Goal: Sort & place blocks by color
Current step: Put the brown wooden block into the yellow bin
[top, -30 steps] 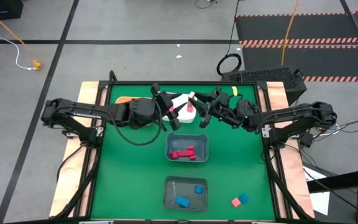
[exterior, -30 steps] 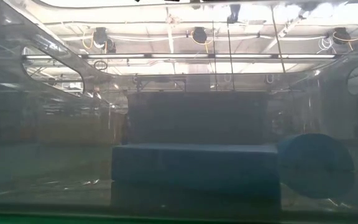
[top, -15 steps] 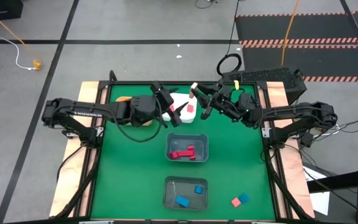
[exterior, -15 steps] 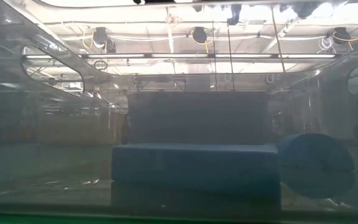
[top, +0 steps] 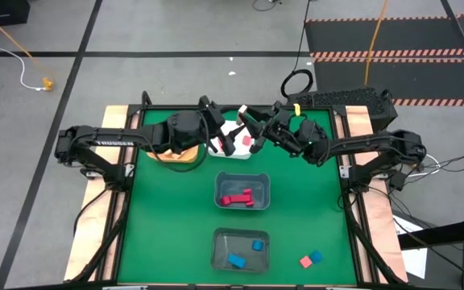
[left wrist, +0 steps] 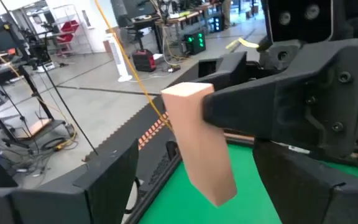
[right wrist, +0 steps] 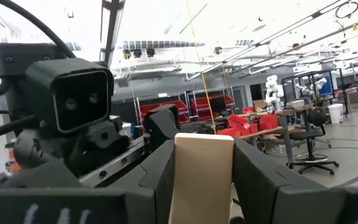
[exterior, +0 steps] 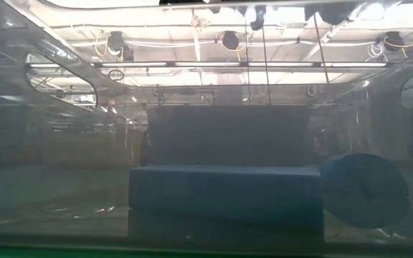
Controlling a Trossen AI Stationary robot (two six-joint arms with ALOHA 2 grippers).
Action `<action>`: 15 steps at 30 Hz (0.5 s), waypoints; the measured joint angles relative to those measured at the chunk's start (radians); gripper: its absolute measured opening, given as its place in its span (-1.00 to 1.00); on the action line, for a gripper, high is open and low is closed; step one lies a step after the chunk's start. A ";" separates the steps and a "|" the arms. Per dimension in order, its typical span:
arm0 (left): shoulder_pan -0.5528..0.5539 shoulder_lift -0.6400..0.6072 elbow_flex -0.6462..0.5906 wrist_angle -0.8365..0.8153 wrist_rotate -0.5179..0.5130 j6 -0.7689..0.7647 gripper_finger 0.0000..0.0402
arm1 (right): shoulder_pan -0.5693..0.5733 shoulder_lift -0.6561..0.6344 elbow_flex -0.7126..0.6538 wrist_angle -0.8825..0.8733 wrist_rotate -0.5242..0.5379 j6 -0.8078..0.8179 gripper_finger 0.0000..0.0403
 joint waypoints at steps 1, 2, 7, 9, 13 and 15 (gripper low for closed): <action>-0.001 0.000 0.000 -0.001 0.000 0.007 0.55 | 0.000 0.009 0.009 0.000 0.000 -0.007 -0.39; -0.001 0.000 0.000 -0.001 0.000 0.011 0.52 | 0.000 0.017 0.021 0.001 0.000 -0.012 -0.39; 0.000 0.000 0.000 -0.022 -0.040 0.028 0.34 | 0.000 0.035 0.039 -0.002 -0.024 -0.019 -0.39; 0.000 0.000 0.000 -0.036 -0.071 0.025 0.23 | 0.000 0.035 0.040 -0.002 -0.024 -0.022 -0.39; 0.005 0.000 0.000 -0.052 -0.081 0.029 -0.04 | -0.001 0.035 0.040 -0.010 -0.022 -0.021 -0.39; 0.005 0.000 0.000 -0.056 -0.081 0.035 -0.20 | -0.001 0.035 0.040 -0.014 -0.022 -0.021 -0.39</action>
